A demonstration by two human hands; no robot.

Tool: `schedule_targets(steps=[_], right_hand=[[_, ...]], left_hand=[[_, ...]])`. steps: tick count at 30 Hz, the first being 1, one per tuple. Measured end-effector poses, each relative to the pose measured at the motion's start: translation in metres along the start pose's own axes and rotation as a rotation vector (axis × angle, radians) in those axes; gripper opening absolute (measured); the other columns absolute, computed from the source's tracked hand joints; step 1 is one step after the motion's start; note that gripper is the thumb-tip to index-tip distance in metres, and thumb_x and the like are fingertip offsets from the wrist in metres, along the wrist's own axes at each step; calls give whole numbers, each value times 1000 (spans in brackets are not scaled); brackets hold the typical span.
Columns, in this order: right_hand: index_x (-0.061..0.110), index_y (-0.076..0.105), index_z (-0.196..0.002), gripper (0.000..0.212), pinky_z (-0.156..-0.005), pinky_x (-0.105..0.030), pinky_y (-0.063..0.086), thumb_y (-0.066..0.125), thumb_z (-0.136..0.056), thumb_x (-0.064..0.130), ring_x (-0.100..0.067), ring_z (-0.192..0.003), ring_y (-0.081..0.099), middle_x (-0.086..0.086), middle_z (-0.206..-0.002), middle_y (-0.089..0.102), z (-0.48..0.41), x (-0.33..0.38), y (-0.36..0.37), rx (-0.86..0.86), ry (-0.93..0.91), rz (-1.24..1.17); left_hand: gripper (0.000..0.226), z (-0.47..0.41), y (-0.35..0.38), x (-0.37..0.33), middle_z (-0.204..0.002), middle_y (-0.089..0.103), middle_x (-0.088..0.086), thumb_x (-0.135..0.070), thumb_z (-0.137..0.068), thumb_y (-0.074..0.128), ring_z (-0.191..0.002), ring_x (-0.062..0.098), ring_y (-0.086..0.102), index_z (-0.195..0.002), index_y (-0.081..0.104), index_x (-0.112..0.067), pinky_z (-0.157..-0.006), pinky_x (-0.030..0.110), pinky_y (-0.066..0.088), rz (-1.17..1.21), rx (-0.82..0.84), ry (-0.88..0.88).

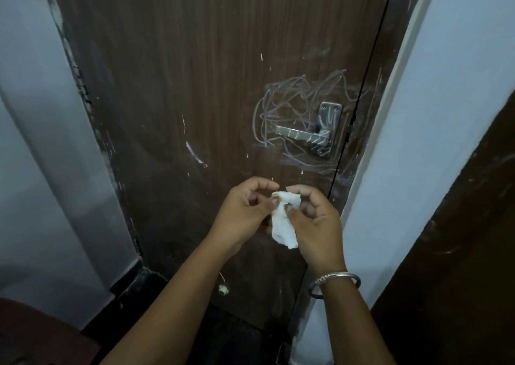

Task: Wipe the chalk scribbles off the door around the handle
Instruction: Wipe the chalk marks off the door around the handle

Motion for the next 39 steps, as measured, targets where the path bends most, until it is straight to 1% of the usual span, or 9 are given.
schedule_targets(steps=[6,11,14,19,23,27,31,36,39], right_hand=[[19,68,-69,33,-59,-15,50,66,-74,-13,-1,-70,66,13,-73,70,-5,9,6,-68,-23,-64],[15,71,-69,34,-66,-18,52,57,-75,-15,-6,-80,68,0,-89,71,0,9,9,-71,34,-190],[16,69,-84,31,-64,-18,53,57,-79,-12,-5,-77,67,5,-84,72,2,11,9,-89,61,-240],[21,60,-116,44,-60,-27,55,64,-81,-4,-13,-73,69,-2,-80,73,0,2,7,-78,178,-197],[28,68,-99,42,-52,-22,52,60,-81,-9,-14,-72,67,-2,-84,73,-3,8,5,-73,113,-209],[20,71,-79,39,-60,-23,52,58,-76,-16,-19,-80,66,-7,-85,71,-8,13,-1,-102,68,-207],[11,69,-79,20,-68,-25,53,65,-76,-8,-15,-76,64,-3,-79,69,-21,22,-9,-149,20,-214],[17,61,-96,32,-75,-23,53,69,-75,-6,-12,-85,64,-3,-94,66,-52,38,-35,-312,-40,-5],[18,67,-100,29,-80,-12,43,68,-76,1,-15,-90,58,-6,-102,61,-78,66,-52,-393,-183,440]], left_hand=[[12,-1,-5,-2,-71,69,6,-1,-88,56,-61,14,67,-84,66,-5,-50,24,51,293,75,-122],[11,-4,-13,-7,-72,60,10,4,-78,67,-67,18,62,-81,67,-6,-59,30,54,210,17,-35],[21,-5,-18,-12,-77,63,9,10,-74,69,-72,20,61,-82,67,-9,-62,28,53,181,-36,47],[40,-3,-16,-18,-92,61,3,12,-71,69,-64,1,60,-97,63,-19,-59,18,51,130,-57,106],[26,-4,-5,-9,-79,61,0,2,-80,67,-70,11,64,-98,65,-16,-65,33,57,193,4,-5],[21,-9,3,-18,-76,64,6,7,-80,65,-68,12,62,-91,68,-11,-59,24,53,149,71,92],[28,-24,9,-30,-81,70,2,12,-76,66,-71,7,66,-87,68,-13,-67,20,53,102,53,167],[36,-50,10,-45,-95,67,-3,3,-77,68,-84,6,64,-94,62,-28,-72,16,50,-15,0,248],[36,-69,8,-56,-101,65,-5,-1,-78,68,-96,7,62,-96,59,-31,-79,15,49,-158,-3,310]])
Point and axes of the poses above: each hand's wrist, its own z-axis away from the middle knuckle, its own y-axis out of the palm, x = y × z, the point moved 8 cm from there along -z, towards the middle knuckle
